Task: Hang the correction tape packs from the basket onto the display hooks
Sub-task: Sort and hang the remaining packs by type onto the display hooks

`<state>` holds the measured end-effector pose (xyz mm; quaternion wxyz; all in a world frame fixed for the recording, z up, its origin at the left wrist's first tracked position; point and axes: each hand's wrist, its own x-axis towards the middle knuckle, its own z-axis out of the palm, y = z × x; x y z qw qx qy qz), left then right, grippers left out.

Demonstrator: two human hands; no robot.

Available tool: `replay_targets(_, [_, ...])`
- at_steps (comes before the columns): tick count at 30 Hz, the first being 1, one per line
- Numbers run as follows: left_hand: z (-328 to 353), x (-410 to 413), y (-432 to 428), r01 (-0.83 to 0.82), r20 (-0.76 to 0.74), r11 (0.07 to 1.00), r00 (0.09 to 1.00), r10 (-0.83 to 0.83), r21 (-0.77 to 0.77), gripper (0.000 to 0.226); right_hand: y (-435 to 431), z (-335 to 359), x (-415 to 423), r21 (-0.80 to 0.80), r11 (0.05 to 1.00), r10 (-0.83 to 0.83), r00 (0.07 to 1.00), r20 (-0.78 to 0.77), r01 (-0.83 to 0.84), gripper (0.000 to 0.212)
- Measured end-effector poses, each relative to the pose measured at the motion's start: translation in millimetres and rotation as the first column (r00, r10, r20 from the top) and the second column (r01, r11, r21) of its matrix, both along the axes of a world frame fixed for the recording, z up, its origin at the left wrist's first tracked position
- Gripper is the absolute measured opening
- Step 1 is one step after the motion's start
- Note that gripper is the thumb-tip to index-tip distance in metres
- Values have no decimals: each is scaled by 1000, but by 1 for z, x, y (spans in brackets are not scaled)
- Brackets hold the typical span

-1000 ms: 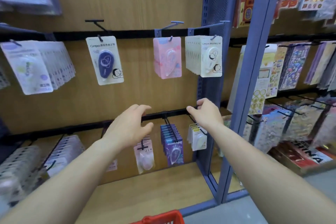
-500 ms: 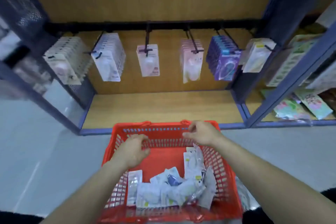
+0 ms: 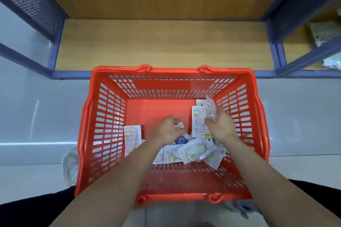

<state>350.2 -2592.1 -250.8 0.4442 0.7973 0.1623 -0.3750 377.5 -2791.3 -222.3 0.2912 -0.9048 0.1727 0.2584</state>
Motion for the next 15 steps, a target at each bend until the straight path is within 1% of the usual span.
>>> replay_targets(3, [-18,21,-27,-127,-6,987,992,127,-97,63,-2,-19,1,27,992,-118,992,-36,119,29])
replay_targets(4, [-22,28,-32,-161,-11,979,987,161,-122,59,-2,-23,1,37,987,-153,988,-26,153,27])
replay_targets(6, [-32,39,-40,-186,-10,969,982,187,-161,50,-1,-32,-3,42,980,-192,981,4,192,33])
replay_targets(8, [-39,46,-45,-214,-20,956,977,214,-201,46,1,-37,-8,35,981,-192,980,43,191,39])
replay_targets(11, [-47,51,-47,-260,-31,936,965,260,-238,39,3,-43,-13,55,980,-196,975,105,191,29])
replay_targets(12, [-50,51,-45,-277,-32,928,960,278,-251,35,4,-44,-13,60,978,-203,974,101,198,27])
replay_targets(13, [-56,52,-42,-284,-33,923,958,286,-260,31,5,-46,-12,71,975,-215,973,85,210,30])
replay_targets(15, [-60,51,-36,-287,-29,919,956,291,-270,21,4,-52,-8,109,968,-231,972,42,226,42])
